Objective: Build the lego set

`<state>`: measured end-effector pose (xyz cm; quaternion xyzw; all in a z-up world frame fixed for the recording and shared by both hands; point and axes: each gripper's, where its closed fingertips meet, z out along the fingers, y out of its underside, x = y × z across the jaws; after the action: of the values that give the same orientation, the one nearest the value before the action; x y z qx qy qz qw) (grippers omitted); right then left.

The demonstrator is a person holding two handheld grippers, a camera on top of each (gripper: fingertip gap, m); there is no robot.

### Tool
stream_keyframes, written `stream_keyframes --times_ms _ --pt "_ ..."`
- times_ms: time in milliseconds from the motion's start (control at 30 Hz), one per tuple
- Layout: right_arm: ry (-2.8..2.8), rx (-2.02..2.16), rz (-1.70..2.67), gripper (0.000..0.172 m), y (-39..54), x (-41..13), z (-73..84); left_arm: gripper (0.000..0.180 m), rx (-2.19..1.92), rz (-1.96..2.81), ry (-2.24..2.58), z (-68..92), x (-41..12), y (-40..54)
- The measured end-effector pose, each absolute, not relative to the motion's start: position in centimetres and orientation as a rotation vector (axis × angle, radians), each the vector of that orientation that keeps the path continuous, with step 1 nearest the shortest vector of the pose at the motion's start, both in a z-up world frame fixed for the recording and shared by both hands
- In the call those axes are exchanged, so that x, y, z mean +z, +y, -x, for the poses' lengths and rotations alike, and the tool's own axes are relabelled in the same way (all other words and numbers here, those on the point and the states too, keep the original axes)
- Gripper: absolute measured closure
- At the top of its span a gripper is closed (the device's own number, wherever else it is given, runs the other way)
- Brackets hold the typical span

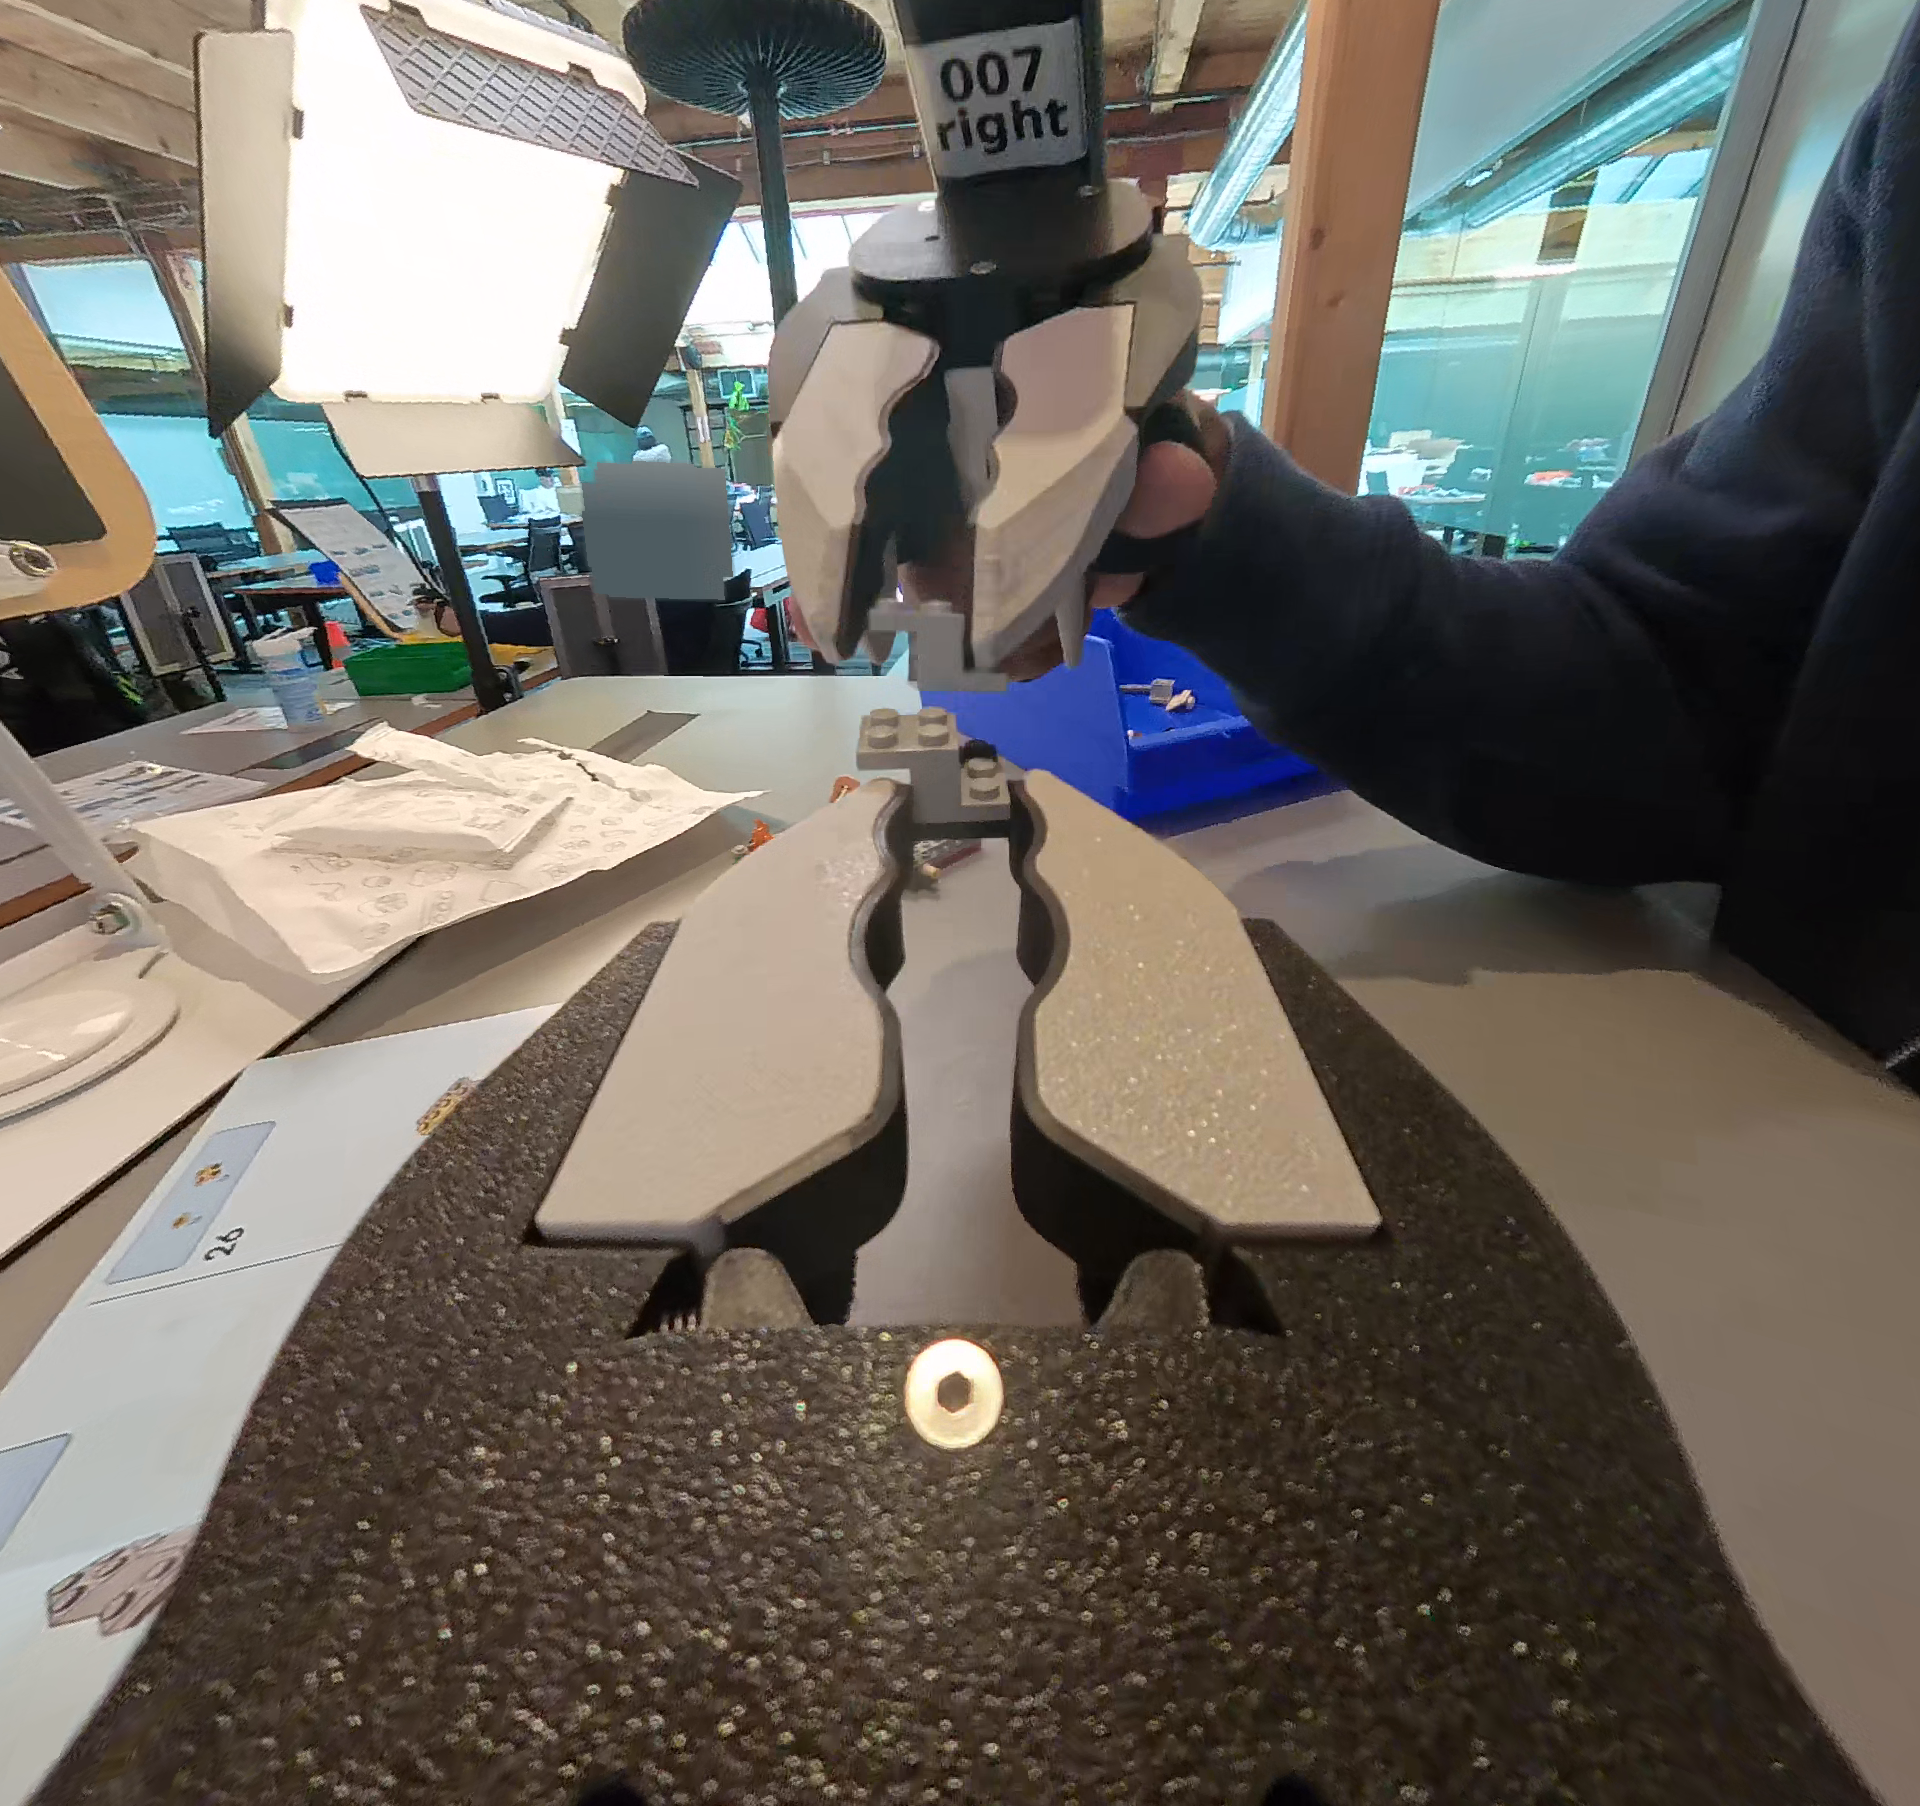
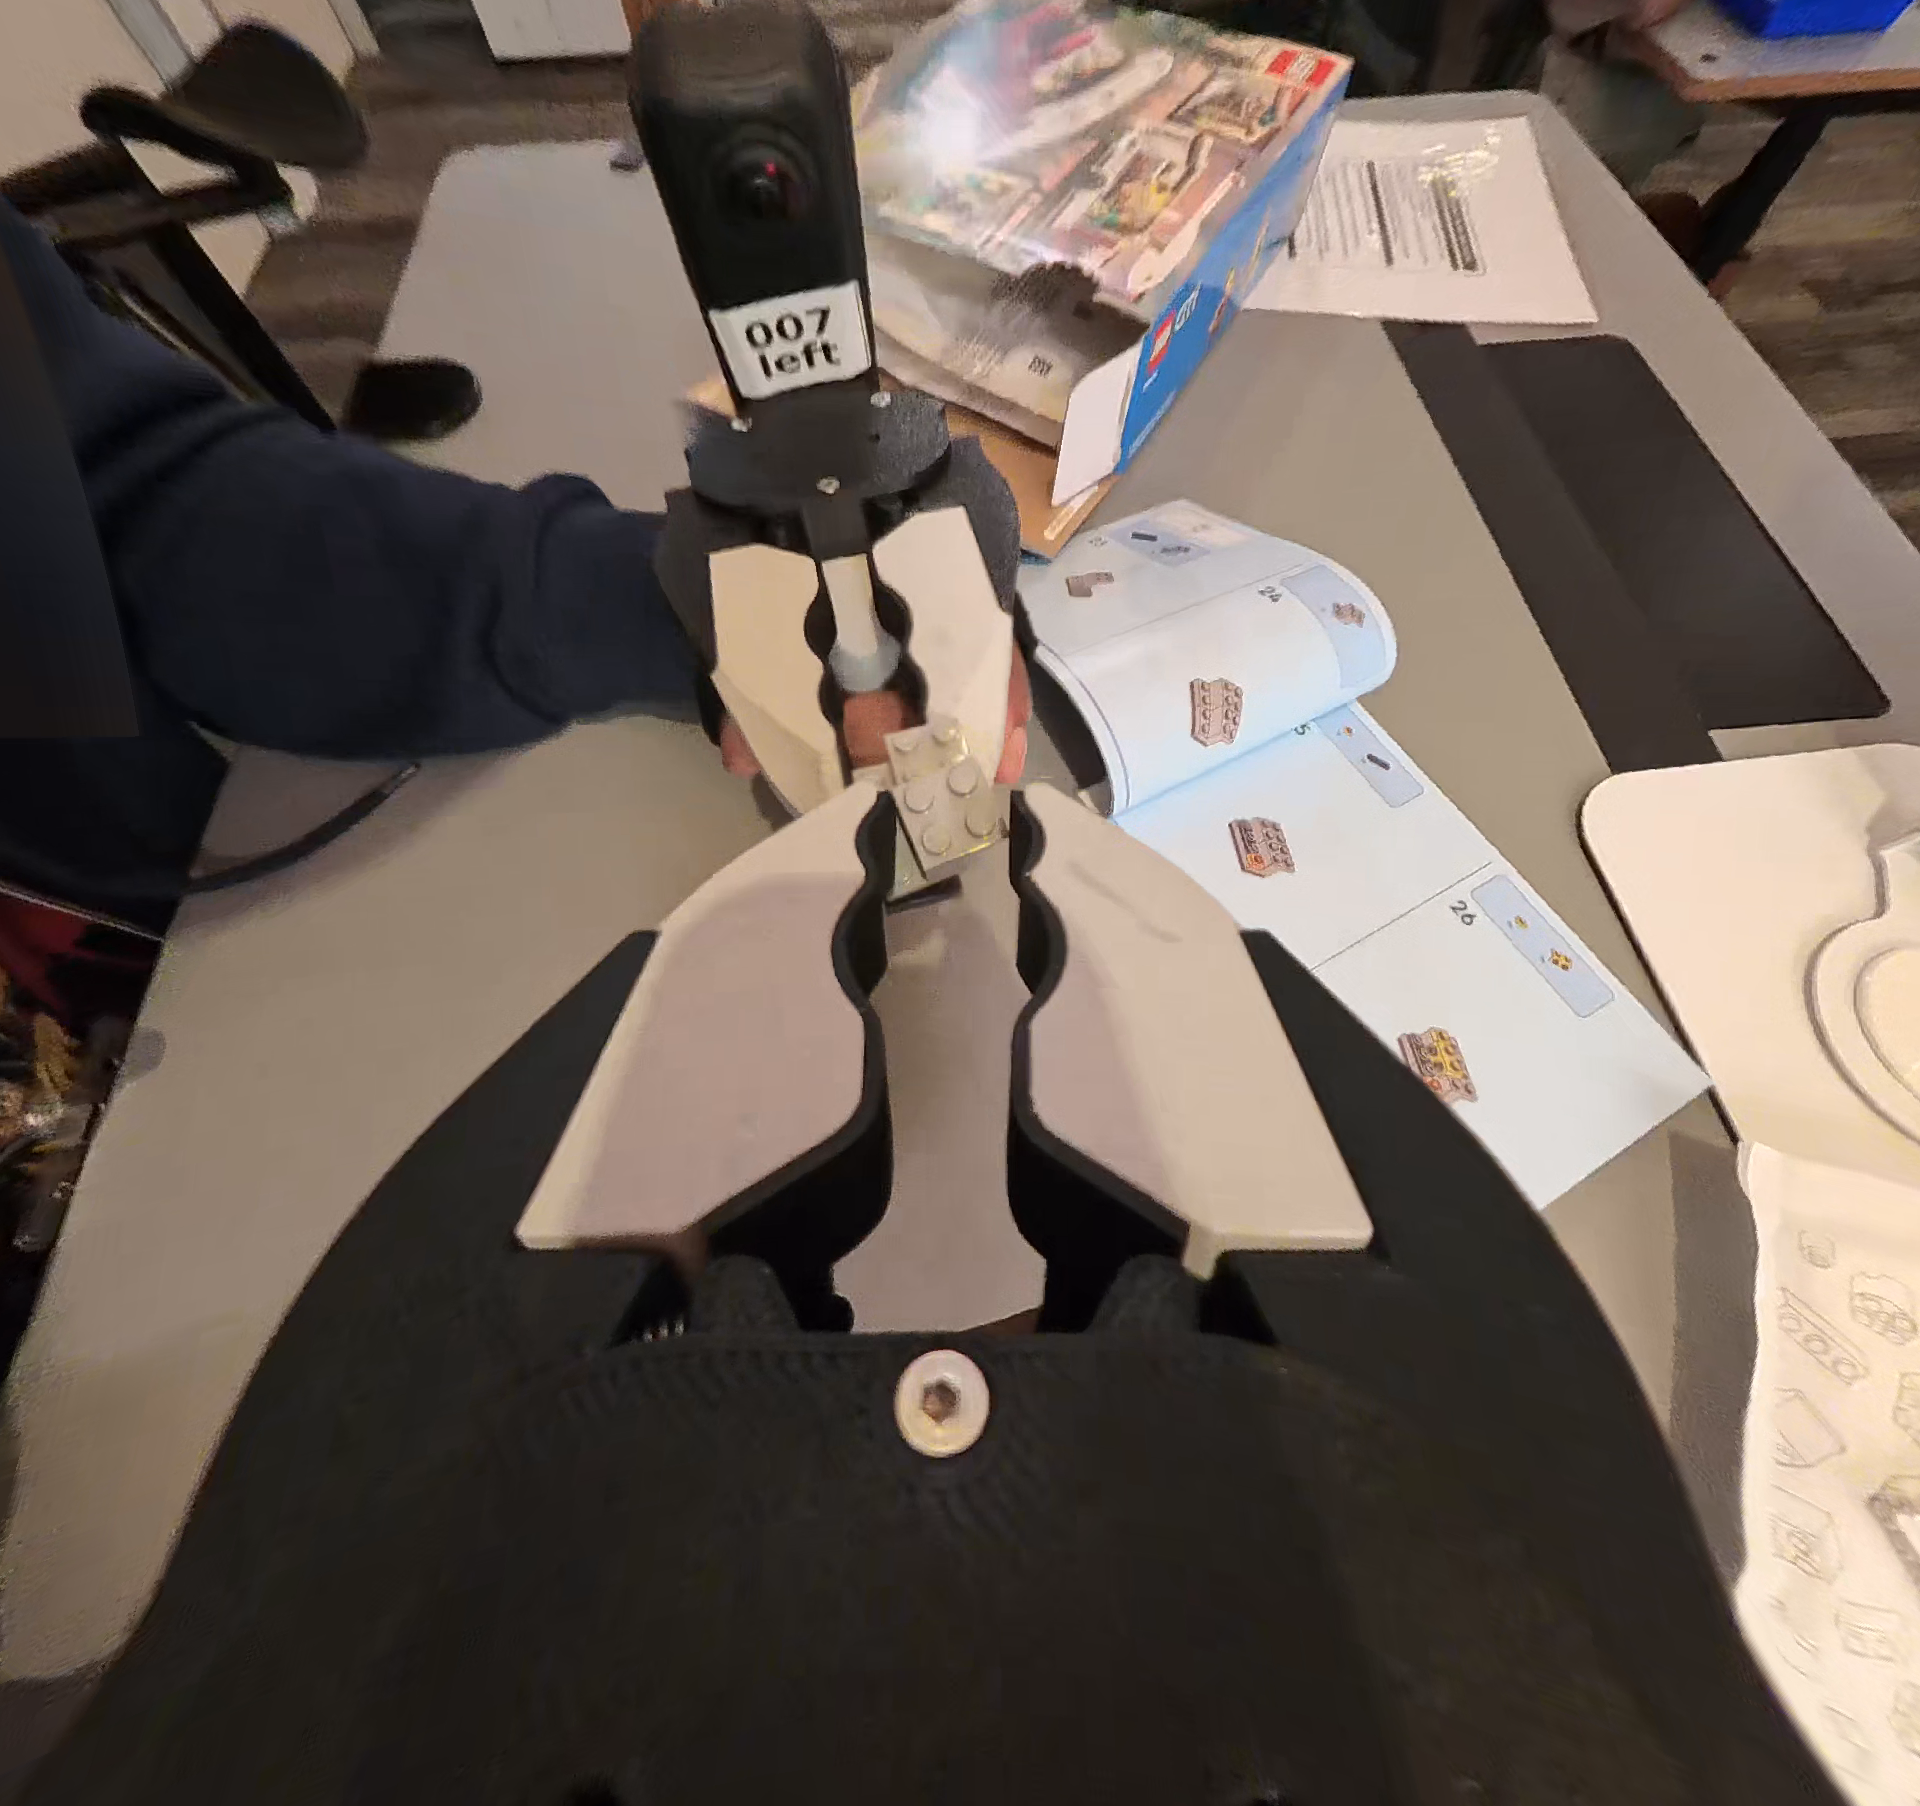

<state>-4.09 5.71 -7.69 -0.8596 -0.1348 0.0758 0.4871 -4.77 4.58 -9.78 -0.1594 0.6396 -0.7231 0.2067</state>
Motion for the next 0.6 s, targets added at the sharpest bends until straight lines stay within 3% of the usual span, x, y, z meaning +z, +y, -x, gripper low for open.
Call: stream_keyframes --times_ms 600 --pt "-0.258 0.203 2.127 0.151 6.2 -9.0 3.5 0.163 -2.017 0.461 1.764 4.3 -9.8 4.9"
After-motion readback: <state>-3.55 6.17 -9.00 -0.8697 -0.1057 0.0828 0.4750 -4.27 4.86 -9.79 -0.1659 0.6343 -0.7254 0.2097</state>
